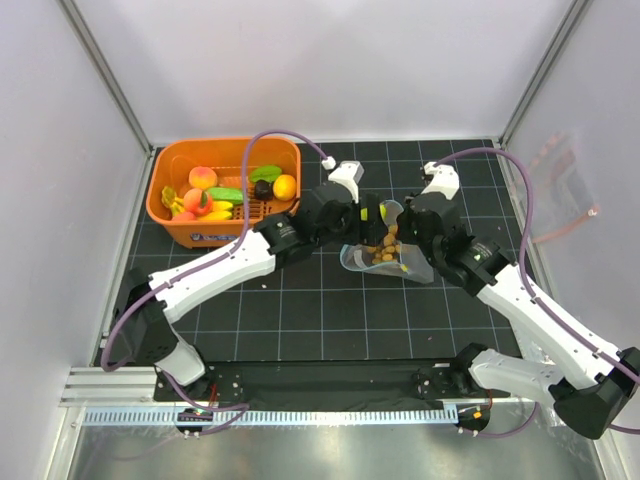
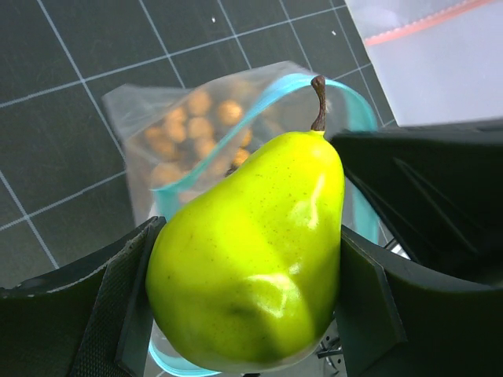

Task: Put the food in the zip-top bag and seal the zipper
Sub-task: Place the fake fruit in the zipper food storage bag.

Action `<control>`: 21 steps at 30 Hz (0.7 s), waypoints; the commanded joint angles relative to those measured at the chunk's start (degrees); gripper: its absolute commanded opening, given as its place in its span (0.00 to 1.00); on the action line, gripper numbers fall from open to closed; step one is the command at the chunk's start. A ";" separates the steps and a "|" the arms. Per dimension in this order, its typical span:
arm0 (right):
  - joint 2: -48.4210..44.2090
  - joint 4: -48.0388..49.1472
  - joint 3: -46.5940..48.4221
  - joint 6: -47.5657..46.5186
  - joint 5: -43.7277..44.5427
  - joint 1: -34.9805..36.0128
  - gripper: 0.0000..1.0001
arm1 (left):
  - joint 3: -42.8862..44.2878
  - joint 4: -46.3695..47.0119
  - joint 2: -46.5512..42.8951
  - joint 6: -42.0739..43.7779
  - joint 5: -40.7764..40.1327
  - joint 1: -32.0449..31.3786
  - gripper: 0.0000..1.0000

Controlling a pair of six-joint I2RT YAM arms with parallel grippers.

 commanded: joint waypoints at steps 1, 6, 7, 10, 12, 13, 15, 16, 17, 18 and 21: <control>-0.05 2.24 0.56 1.13 -1.03 -0.58 0.01 | 0.38 3.19 -4.27 2.24 -3.45 -1.68 0.15; -0.22 2.33 0.56 1.04 -2.26 -1.10 0.01 | 0.82 2.66 -4.80 3.39 -4.42 -3.97 0.15; -0.40 2.41 0.47 1.04 -2.26 -1.19 0.01 | 0.99 2.66 -4.72 3.39 -4.16 -4.14 0.15; -1.19 2.50 0.38 0.87 -2.61 -1.46 0.01 | 1.52 2.31 -3.49 3.22 -3.02 -4.15 0.15; -1.80 2.59 0.12 1.04 -2.70 -1.89 0.01 | 1.96 1.61 -1.91 3.21 -2.49 -4.15 0.15; -1.98 2.59 0.12 0.96 -2.78 -1.98 0.01 | 2.13 1.52 -1.47 3.21 -2.40 -4.15 0.15; -2.33 2.85 -0.14 1.13 -2.96 -2.25 0.01 | 2.75 1.08 0.47 3.48 -2.23 -4.15 0.15; -2.42 2.77 -0.14 1.04 -3.05 -2.33 0.01 | 3.01 0.82 1.17 3.57 -2.40 -4.15 0.15; -2.51 2.77 -0.14 1.04 -3.14 -2.42 0.01 | 3.62 0.64 1.70 3.57 -2.23 -4.15 0.15; -2.59 2.85 -0.23 1.04 -3.14 -2.51 0.01 | 3.89 0.55 2.57 3.57 -2.23 -4.15 0.15; -2.60 2.85 -0.23 1.13 -3.49 -2.60 0.01 | 4.86 0.64 3.54 3.22 -2.05 -3.97 0.15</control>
